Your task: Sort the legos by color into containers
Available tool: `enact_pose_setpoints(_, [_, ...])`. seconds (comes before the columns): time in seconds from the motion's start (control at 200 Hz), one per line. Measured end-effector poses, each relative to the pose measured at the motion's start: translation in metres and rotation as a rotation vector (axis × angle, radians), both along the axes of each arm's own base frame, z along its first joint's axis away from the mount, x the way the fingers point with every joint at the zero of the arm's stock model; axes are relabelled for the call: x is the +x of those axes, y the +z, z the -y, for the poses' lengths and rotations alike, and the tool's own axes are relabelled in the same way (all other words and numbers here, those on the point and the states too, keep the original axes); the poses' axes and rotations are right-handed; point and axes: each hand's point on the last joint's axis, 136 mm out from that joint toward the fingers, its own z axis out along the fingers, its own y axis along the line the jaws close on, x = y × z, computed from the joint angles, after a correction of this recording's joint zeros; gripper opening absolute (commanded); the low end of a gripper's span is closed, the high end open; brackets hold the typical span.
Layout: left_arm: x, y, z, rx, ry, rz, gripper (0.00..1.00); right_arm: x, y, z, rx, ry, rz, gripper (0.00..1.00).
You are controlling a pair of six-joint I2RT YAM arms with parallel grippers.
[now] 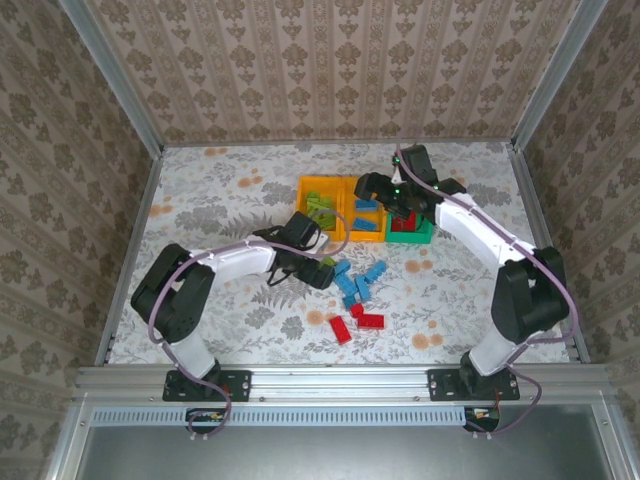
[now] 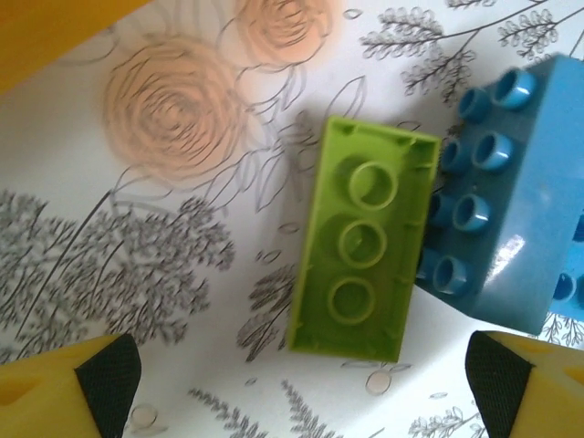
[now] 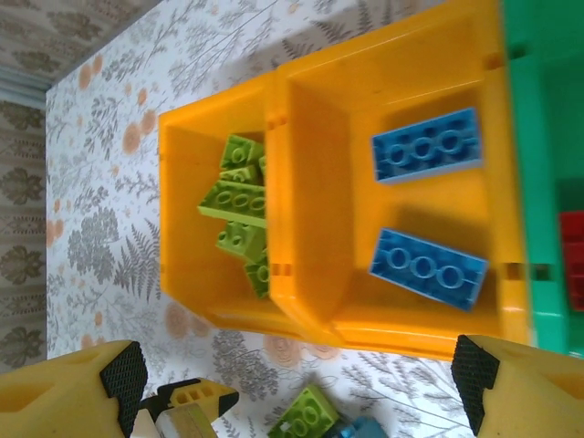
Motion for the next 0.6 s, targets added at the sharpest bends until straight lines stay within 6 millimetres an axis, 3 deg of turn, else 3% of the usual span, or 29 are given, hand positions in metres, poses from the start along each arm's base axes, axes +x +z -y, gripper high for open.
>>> enact_pose_setpoints(0.295, [0.005, -0.014, 0.007, 0.084, -0.060, 0.038, 0.83, -0.016, 0.005, 0.058, -0.006, -0.123, 0.015, 0.91])
enact_pose_setpoints(0.44, [0.006, -0.015, 0.006, 0.098, -0.067, 0.049, 0.78, -0.017, 0.008, 0.067, -0.009, -0.144, 0.026, 0.91])
enact_pose_setpoints(0.6, [0.010, -0.014, 0.010, 0.099, -0.073, 0.060, 0.59, -0.021, 0.000, 0.068, -0.015, -0.145, 0.007, 0.91])
